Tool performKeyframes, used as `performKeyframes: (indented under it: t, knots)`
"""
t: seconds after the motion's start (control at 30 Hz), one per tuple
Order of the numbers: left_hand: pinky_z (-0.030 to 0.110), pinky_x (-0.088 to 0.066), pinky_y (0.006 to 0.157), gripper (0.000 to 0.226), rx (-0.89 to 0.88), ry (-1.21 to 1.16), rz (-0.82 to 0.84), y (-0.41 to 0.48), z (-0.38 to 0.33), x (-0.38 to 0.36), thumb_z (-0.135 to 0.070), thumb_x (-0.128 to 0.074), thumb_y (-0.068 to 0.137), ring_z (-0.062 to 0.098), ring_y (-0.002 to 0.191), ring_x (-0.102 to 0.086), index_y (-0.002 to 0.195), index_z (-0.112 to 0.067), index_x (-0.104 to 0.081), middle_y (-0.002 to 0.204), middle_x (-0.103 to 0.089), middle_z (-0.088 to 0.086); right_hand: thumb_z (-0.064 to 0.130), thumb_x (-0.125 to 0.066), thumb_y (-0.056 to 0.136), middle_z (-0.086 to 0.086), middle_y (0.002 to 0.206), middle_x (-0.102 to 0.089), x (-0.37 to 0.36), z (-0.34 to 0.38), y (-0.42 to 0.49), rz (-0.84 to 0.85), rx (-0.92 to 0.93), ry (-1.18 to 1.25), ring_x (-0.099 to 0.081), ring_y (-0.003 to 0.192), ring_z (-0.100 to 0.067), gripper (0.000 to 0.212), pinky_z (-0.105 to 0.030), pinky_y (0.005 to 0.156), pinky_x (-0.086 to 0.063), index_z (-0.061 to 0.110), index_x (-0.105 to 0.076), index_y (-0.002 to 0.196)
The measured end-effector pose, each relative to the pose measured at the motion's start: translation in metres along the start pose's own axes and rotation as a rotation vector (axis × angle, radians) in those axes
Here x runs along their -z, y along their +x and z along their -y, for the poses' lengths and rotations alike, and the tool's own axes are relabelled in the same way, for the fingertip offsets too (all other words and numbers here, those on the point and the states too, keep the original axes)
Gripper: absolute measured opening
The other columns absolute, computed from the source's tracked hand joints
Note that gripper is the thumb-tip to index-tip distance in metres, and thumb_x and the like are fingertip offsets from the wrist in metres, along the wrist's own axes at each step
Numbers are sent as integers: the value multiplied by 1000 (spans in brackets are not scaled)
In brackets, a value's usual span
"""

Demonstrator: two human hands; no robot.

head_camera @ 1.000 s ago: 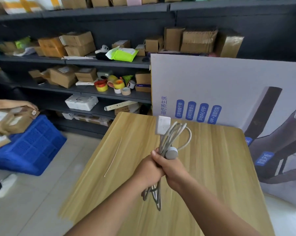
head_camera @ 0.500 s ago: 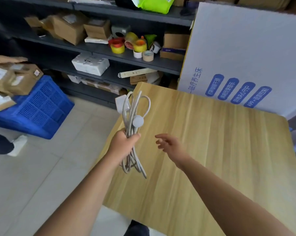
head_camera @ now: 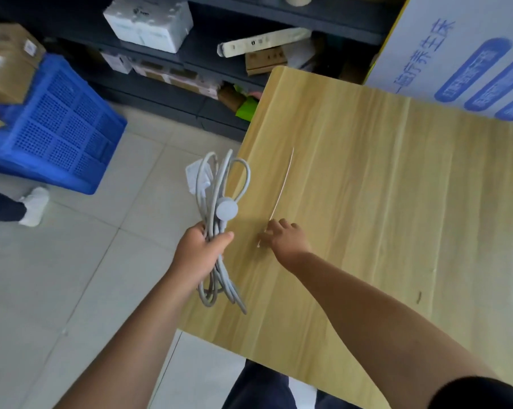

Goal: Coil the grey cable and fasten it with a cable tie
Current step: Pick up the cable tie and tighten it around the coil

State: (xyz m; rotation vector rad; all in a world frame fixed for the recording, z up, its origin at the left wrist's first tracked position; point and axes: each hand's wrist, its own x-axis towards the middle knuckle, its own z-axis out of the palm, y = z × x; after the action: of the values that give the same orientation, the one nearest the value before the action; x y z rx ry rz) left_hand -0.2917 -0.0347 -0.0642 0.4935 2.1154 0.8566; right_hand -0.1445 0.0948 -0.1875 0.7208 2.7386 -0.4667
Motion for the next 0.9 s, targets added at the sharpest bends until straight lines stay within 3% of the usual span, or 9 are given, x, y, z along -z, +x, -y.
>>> performKeyframes:
  t: [0.13,0.23,0.27,0.4,0.5,0.57,0.7,0.8,0.9]
  knots:
    - [28,-44,60,27,10,15,28,7,17,7,-29,-67,83,17,56,-58,63,-17,-54,57,-56,0,26,-56,91,-12,118,-57,-2,2,14,-46,-11,-118,-50,109,-35,25,-45,87,-41,17,-68,111]
    - [28,-44,61,27,16,-3,46,6,17,8,-28,-67,84,18,58,-58,64,-15,-54,57,-56,1,11,-53,87,-15,106,-63,2,3,9,-49,-46,-104,-56,104,-36,22,-47,93,-41,7,-62,106]
    - [28,-44,62,27,21,-14,63,4,15,8,-28,-67,82,19,58,-58,63,-14,-54,57,-56,2,7,-49,86,-15,100,-65,6,3,5,-65,-64,-57,-59,97,-36,23,-45,92,-42,6,-57,107]
    - [38,-50,73,23,35,-139,200,-11,-7,-1,-28,-64,71,22,56,-59,56,-14,-54,54,-58,7,21,-44,97,-12,82,-67,46,13,-24,-248,-163,294,-61,66,-37,15,-36,57,-44,8,-51,102]
    - [40,-47,73,24,-11,-198,293,-28,-34,-15,-18,-63,77,22,53,-55,56,-12,-53,52,-56,8,16,-53,94,-2,76,-62,93,22,-60,-485,-304,610,-55,63,-23,11,-26,56,-41,9,-61,98]
    - [41,-45,72,25,-74,-205,338,-41,-57,-28,-21,-63,75,24,56,-53,56,-8,-53,54,-55,11,12,-53,93,3,74,-62,129,18,-89,-596,-432,765,-53,61,-14,13,-15,55,-37,14,-64,98]
    - [42,-46,67,21,-257,-206,424,-80,-113,-61,-24,-62,74,23,57,-51,62,-7,-57,55,-52,12,13,-57,90,9,83,-73,180,-2,-156,-590,-527,868,-66,77,-8,18,-22,67,-46,23,-70,98]
    - [38,-47,61,17,-443,-136,483,-121,-160,-88,-25,-63,79,20,55,-51,65,-17,-56,54,-52,2,10,-64,84,19,65,-69,210,-17,-207,-675,-519,968,-59,62,6,26,-14,57,-41,34,-69,75]
    - [24,-40,55,13,-649,0,559,-167,-202,-110,-23,-65,85,9,50,-46,73,-20,-60,49,-49,-12,6,-64,74,2,58,-64,240,-33,-265,-749,-522,1129,-49,55,-7,10,-26,53,-41,11,-70,67]
